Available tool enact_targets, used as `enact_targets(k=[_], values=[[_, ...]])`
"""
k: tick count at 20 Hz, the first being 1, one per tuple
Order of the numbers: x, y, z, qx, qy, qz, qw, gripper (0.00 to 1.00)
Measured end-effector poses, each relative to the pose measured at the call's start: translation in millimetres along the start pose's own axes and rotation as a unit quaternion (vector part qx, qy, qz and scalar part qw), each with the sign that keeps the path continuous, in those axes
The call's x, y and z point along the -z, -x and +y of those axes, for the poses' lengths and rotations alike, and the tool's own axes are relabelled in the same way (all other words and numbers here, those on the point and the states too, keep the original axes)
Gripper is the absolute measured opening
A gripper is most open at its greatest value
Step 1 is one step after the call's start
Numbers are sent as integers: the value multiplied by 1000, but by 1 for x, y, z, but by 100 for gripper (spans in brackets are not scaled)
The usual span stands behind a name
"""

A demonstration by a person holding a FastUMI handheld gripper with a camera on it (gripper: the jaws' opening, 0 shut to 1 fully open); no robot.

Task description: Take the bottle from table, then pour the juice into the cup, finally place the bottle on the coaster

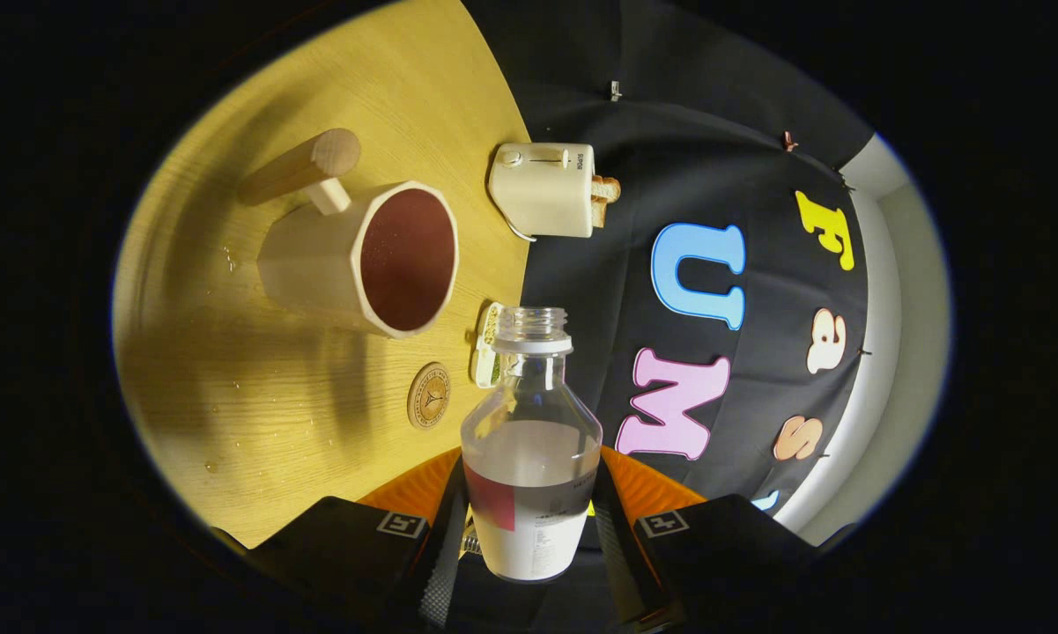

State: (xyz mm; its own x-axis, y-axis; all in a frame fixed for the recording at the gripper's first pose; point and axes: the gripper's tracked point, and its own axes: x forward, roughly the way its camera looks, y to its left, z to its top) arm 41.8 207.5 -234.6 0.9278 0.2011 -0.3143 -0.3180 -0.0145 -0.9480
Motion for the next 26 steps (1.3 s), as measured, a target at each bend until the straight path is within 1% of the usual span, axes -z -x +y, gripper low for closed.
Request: enact_targets(k=[12, 26], values=[[-4, -3, 4, -6, 50, -4, 999, 72], [-12, -9, -4, 0, 77, -14, 997, 72]])
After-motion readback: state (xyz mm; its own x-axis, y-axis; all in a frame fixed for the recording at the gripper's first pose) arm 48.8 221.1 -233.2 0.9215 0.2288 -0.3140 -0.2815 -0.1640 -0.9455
